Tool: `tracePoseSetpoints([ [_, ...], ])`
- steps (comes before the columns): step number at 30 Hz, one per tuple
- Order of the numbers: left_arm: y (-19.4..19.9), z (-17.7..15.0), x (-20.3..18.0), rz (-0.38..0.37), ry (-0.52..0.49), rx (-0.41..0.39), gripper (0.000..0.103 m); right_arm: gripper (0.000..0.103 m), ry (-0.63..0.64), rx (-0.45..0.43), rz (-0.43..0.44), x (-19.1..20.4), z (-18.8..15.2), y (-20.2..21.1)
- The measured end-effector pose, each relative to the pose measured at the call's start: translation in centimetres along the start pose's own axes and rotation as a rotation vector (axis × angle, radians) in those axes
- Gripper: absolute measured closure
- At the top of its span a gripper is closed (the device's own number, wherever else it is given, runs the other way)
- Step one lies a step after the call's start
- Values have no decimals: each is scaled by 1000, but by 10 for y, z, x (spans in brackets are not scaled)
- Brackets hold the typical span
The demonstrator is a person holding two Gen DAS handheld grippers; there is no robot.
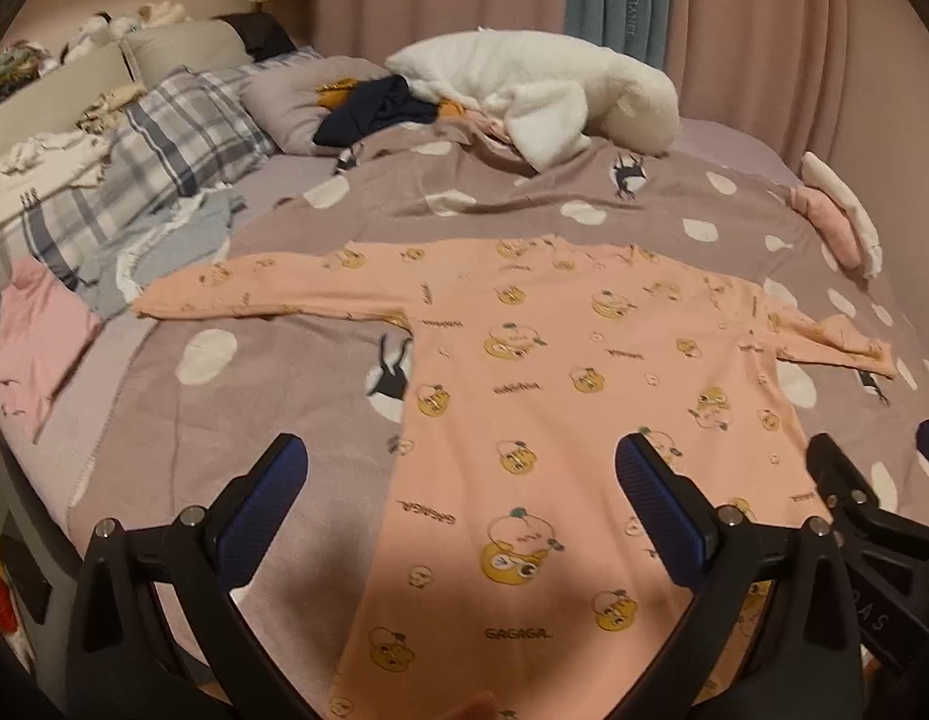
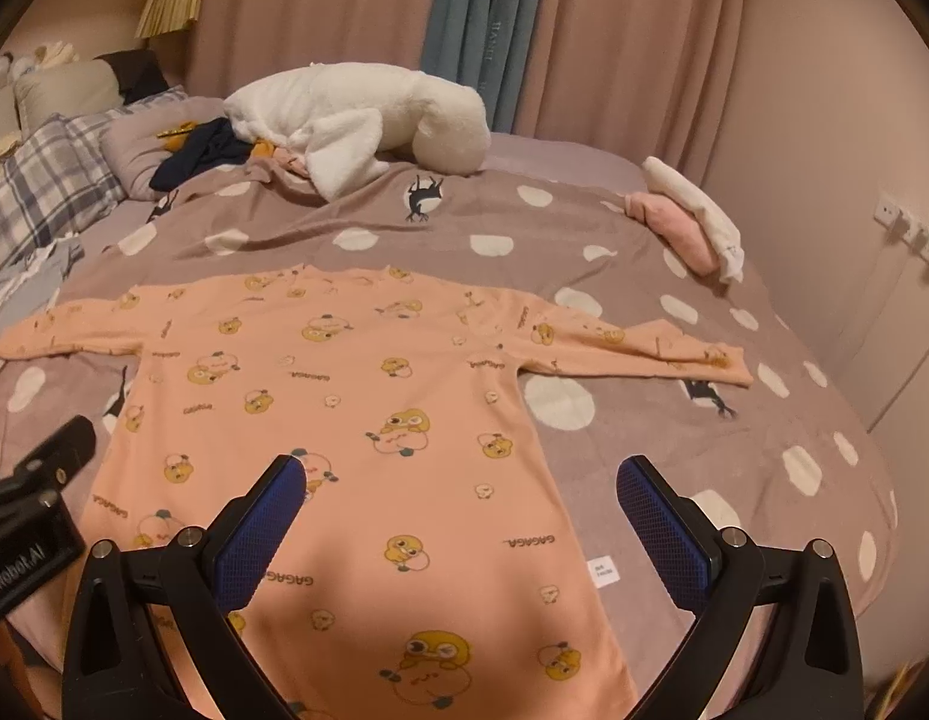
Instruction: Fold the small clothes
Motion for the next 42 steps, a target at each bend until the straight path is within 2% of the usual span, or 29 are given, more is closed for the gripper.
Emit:
tracePoseSetpoints([
  [2, -4, 1, -5, 8, 15, 12, 0, 0, 4, 6, 0, 1, 0, 0],
  [9, -9, 1, -14, 115, -9, -5, 0, 0, -2, 15, -9, 2, -1, -3],
  [12, -11, 0, -16, 69, -3, -15, 0, 0, -1, 24, -6, 2, -1, -5],
  [16, -17, 0, -19, 14, 14, 27, 1, 0, -2, 25, -11, 2, -2, -6],
  [21, -12, 2, -16, -30, 61, -9, 0, 0, -8, 29, -15, 0, -2, -7],
  [30, -7, 4, -9, 62, 23, -1, 0, 0, -11, 39, -16, 1, -3, -8],
  [36, -2, 1, -9, 47, 27, -29, 0, 0, -29, 40, -28, -1, -1, -11],
  [39, -2, 3, -14, 66, 2, -31, 0, 0, -29, 44, -28, -3, -1, -10],
  [42, 1, 2, -17, 84, -18, -68, 0, 0, -35, 33, -25, -4, -1, -9],
])
Point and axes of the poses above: each gripper's, at about its wrist camera, not at the fingertips, and y roughly against the way its jaws point, x to its left, z to its top, the point moved 1 cm from there along -y, roughly the way its jaws point, and after that the axes turned 7 degrees about -y, right-handed, at the moved point
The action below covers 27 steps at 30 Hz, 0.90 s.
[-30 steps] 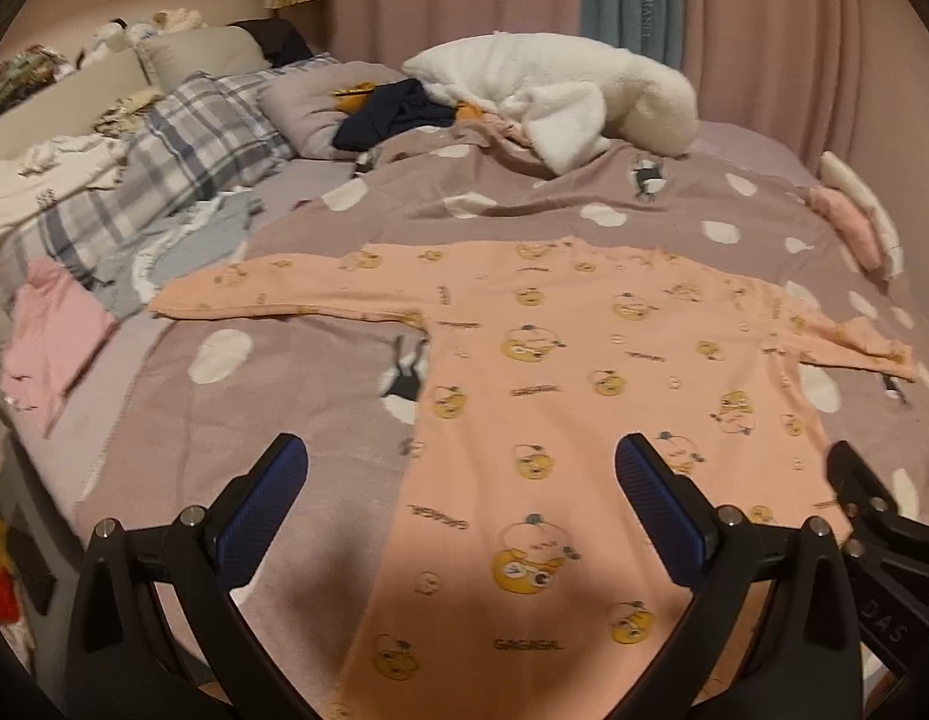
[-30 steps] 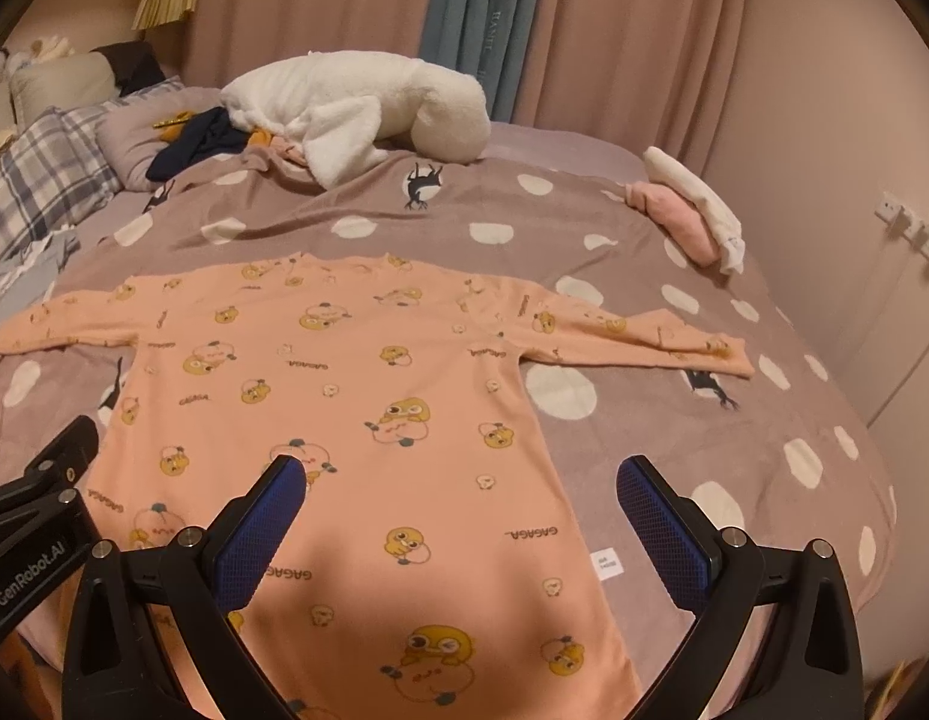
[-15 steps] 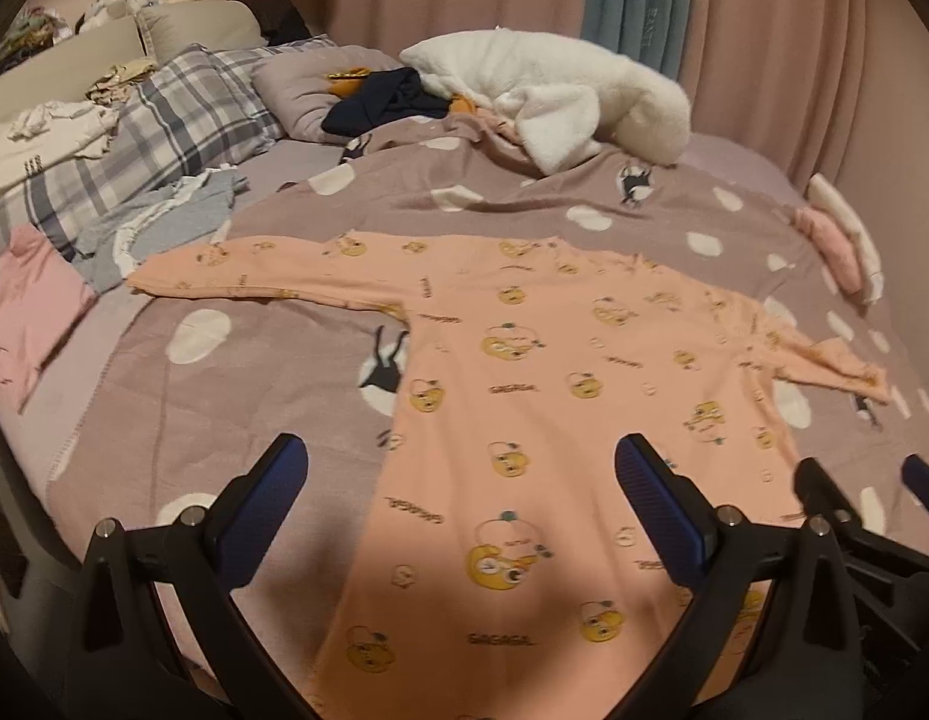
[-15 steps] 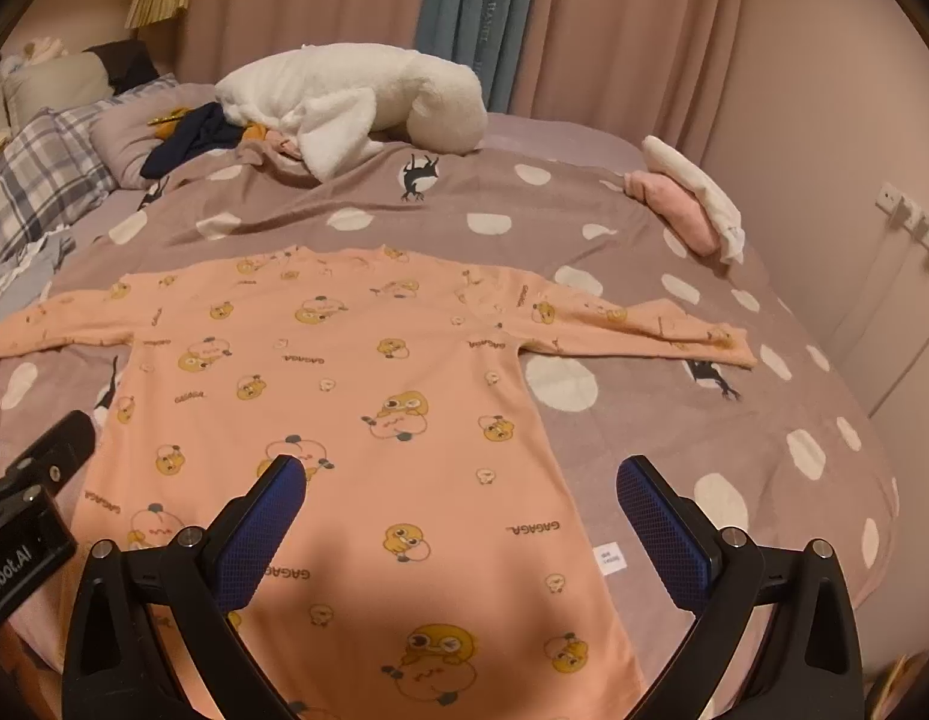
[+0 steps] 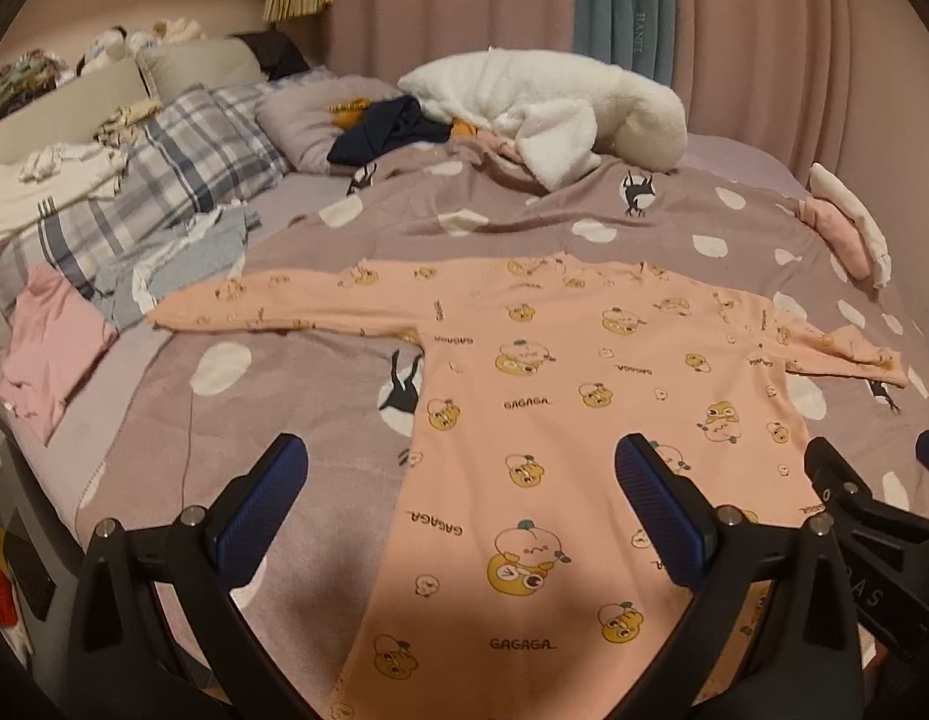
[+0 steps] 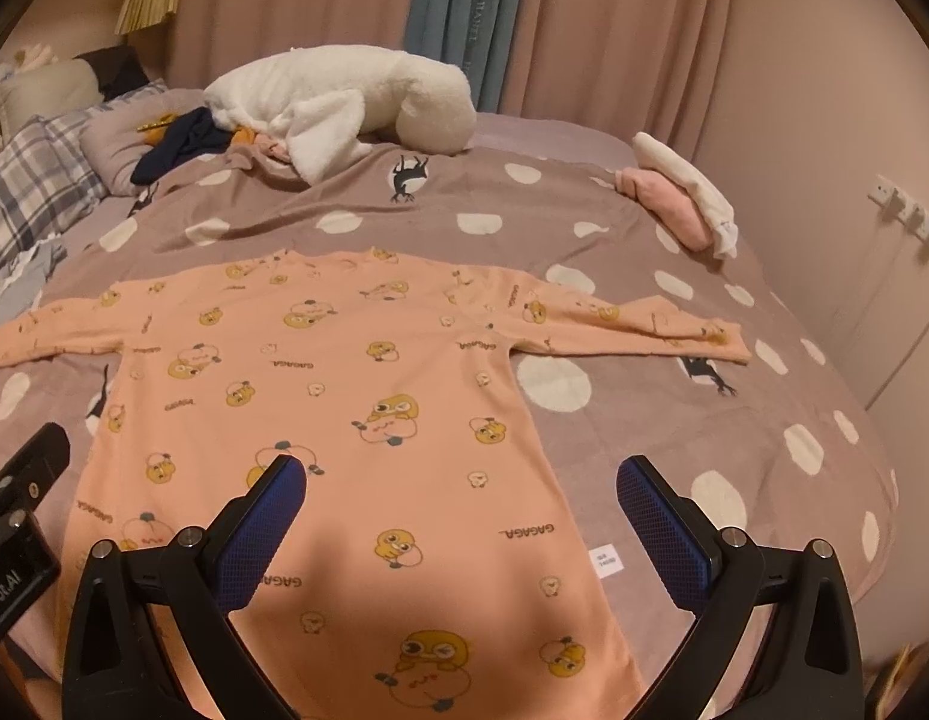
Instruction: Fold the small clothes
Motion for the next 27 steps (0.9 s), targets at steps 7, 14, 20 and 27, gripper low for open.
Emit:
tracePoseSetpoints([
  [7, 3, 0, 1, -30, 25, -2, 0, 0, 22, -12, -16, 3, -1, -1],
  [14, 4, 1, -1, -22, 15, -3, 0, 0, -1, 0, 23, 1, 0, -1],
  [20, 6, -2, -4, -24, 2, -7, 0, 0, -13, 25, 65, 2, -2, -2],
  [27, 3, -3, -5, -54, 2, 20, 0, 0, 26, 35, 45, 9, -5, -3],
])
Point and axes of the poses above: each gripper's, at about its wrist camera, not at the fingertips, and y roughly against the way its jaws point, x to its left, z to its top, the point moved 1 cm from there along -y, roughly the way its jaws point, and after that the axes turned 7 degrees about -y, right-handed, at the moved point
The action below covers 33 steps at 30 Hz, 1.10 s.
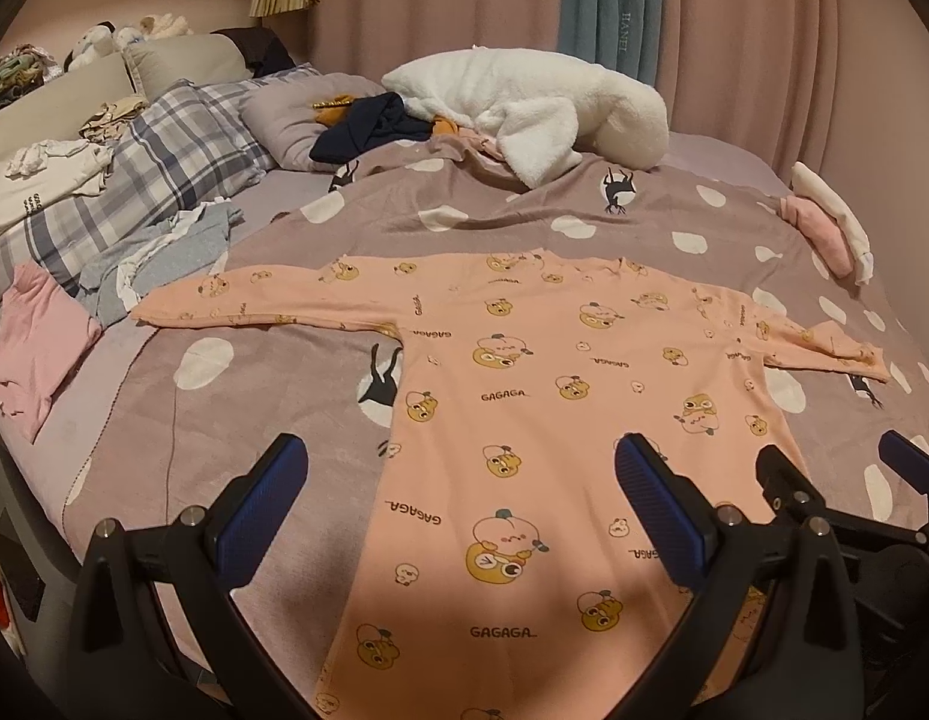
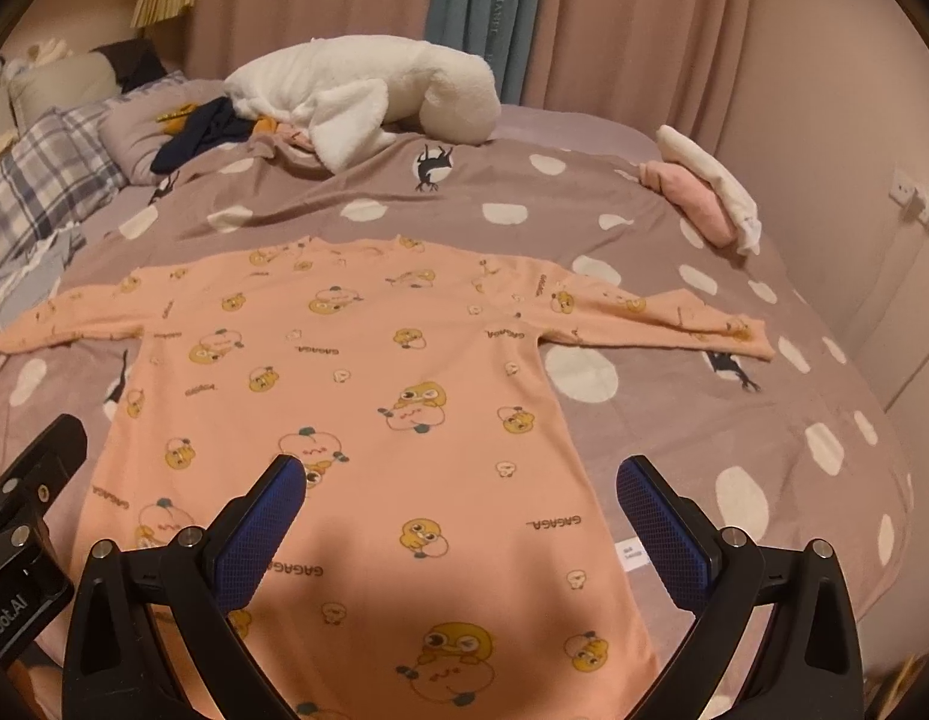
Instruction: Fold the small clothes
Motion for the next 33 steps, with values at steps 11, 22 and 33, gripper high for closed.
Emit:
tracePoseSetpoints([
  [11, 0, -2, 0, 4, -8, -2, 0, 0, 46, -10, -18, 5, -1, 1],
  [22, 0, -1, 2, 2, -5, 8, 0, 0, 52, -11, -27, 7, -1, 0],
  [33, -4, -1, 0, 0, -8, 23, 0, 0, 56, -3, -10, 8, -2, -2],
])
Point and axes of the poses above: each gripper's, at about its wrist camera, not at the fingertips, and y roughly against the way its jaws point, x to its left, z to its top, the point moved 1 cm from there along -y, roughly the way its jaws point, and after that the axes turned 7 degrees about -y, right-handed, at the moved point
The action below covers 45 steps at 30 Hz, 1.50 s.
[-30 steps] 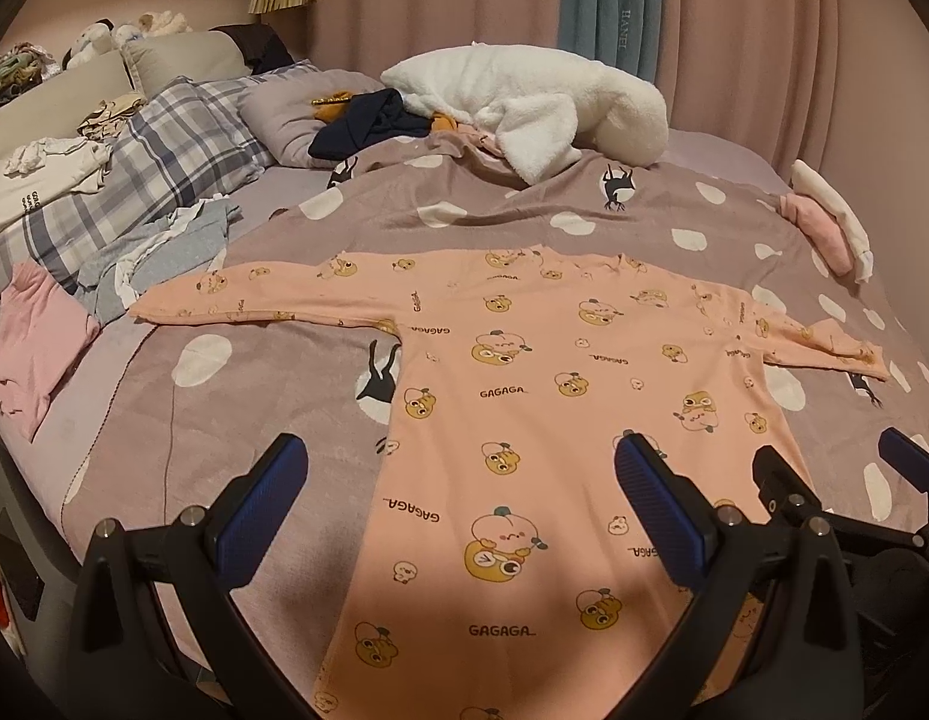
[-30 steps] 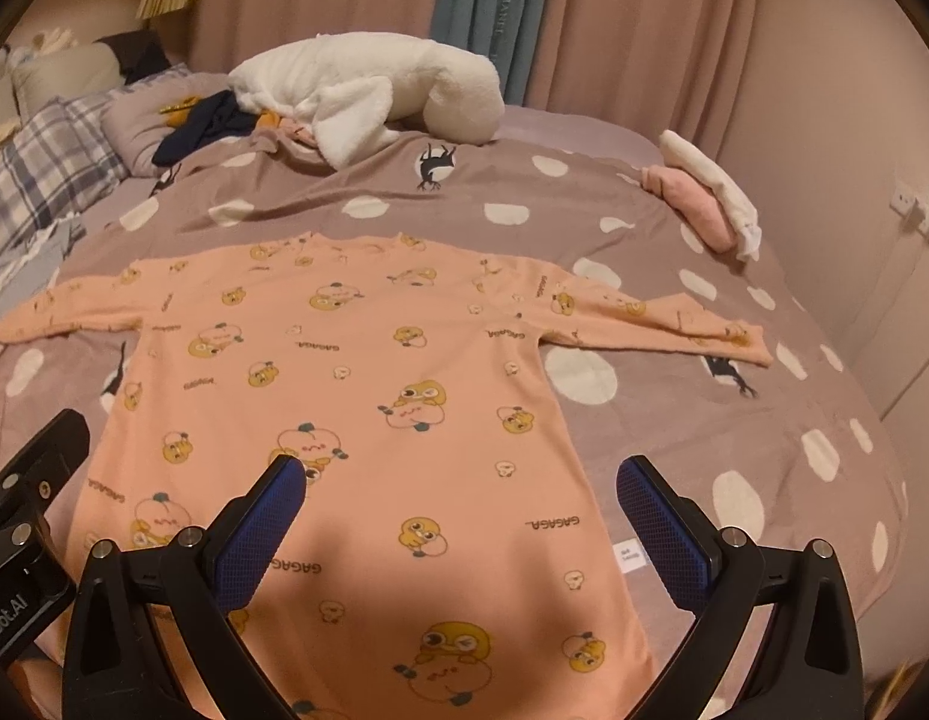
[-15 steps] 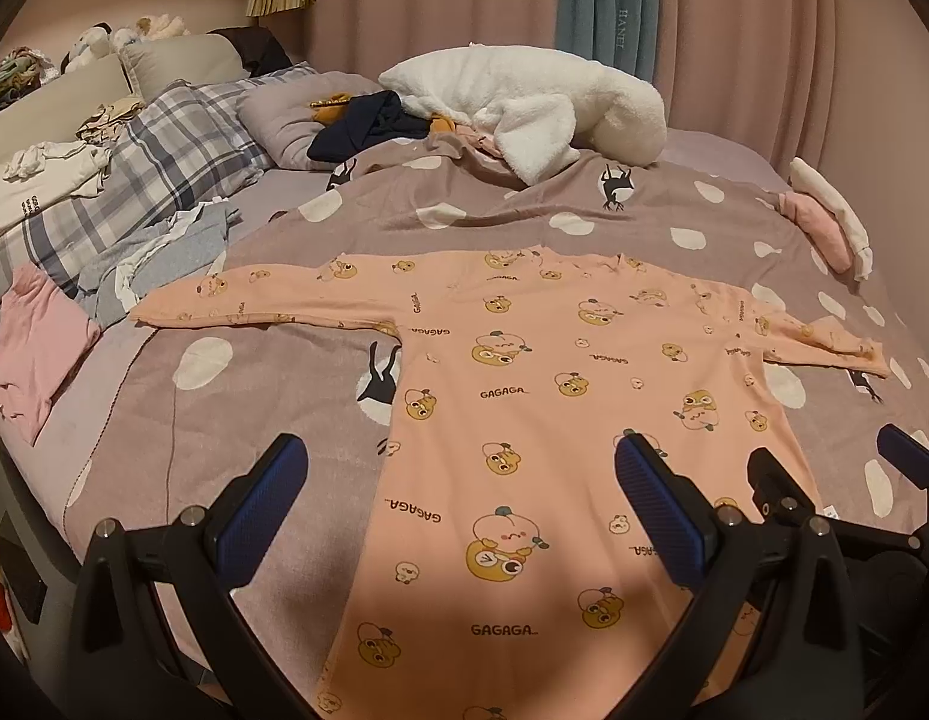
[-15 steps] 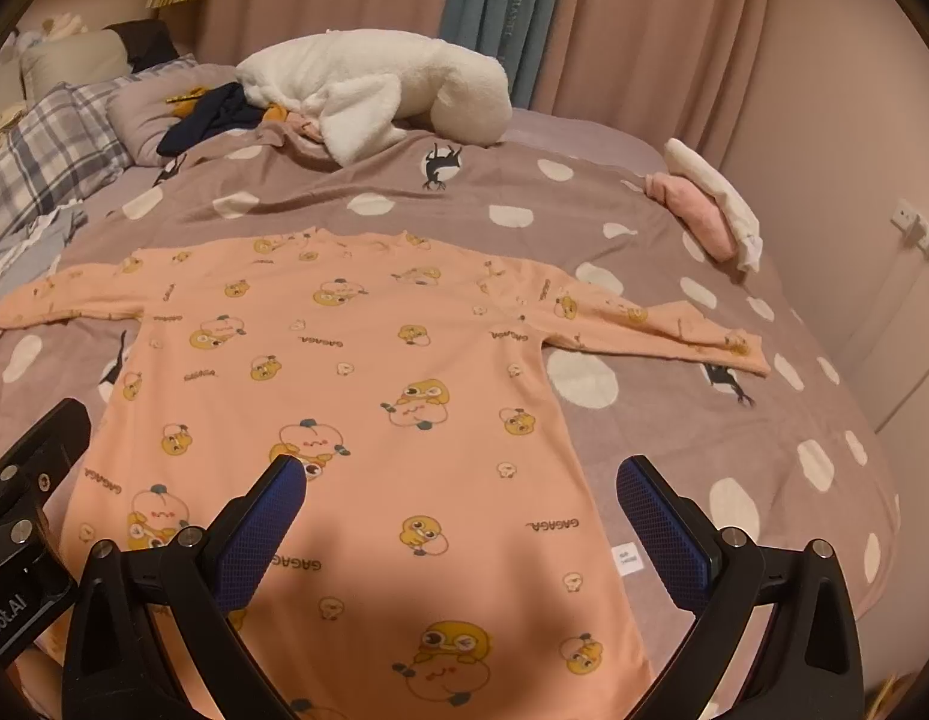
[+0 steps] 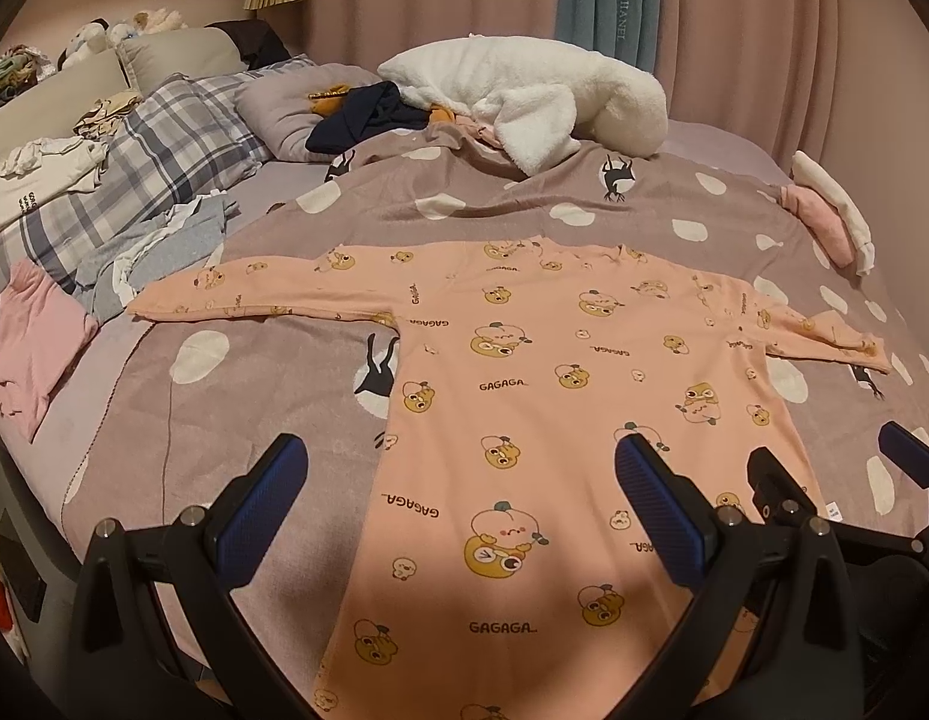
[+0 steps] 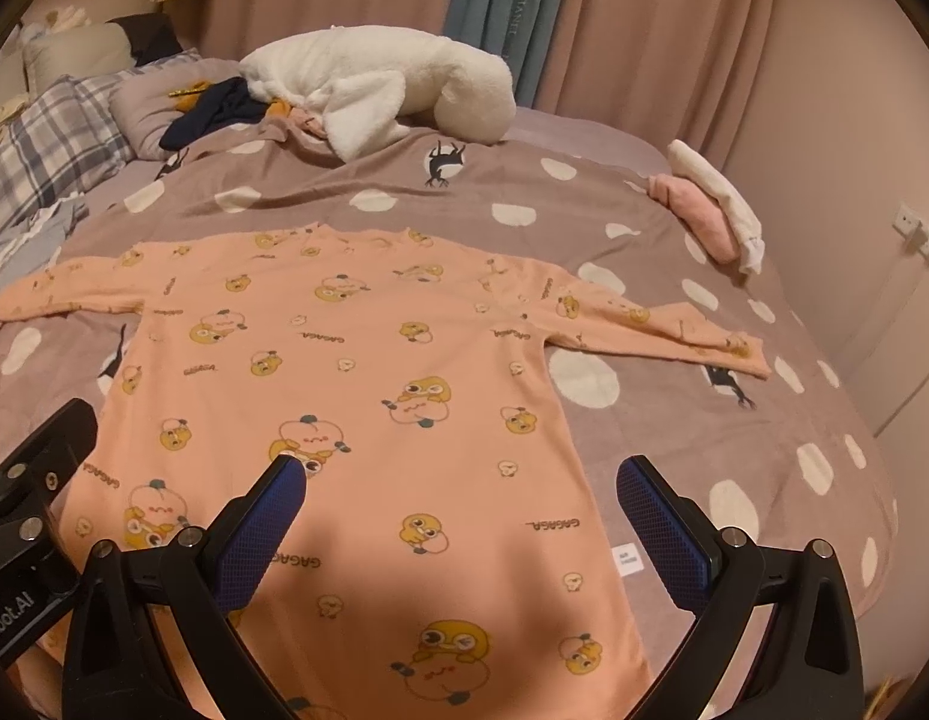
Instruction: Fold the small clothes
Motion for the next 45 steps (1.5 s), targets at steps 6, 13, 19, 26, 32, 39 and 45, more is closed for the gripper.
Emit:
tracePoseSetpoints([
  [6, 0, 1, -1, -1, -3, 0, 0, 0, 0, 2, 3, 0, 0, -1],
  [13, -1, 1, -4, 1, -16, 6, 0, 0, 11, 0, -11, 0, -1, -2],
  [19, -2, -2, -3, 7, -25, 13, 0, 0, 21, 10, -12, 3, -2, -3],
  [26, -4, -3, -2, 2, -20, 22, 0, 0, 28, 14, -17, 4, -2, -4],
  [32, -4, -4, 0, 3, -18, 24, 0, 0, 28, 18, -25, 4, -2, -5],
  [39, -3, -4, 0, -5, -23, 29, 0, 0, 27, 21, -31, 4, -2, -6],
  [45, 3, 0, 6, -19, 24, 37, 0, 0, 17, 22, -44, 2, -3, -4],
])
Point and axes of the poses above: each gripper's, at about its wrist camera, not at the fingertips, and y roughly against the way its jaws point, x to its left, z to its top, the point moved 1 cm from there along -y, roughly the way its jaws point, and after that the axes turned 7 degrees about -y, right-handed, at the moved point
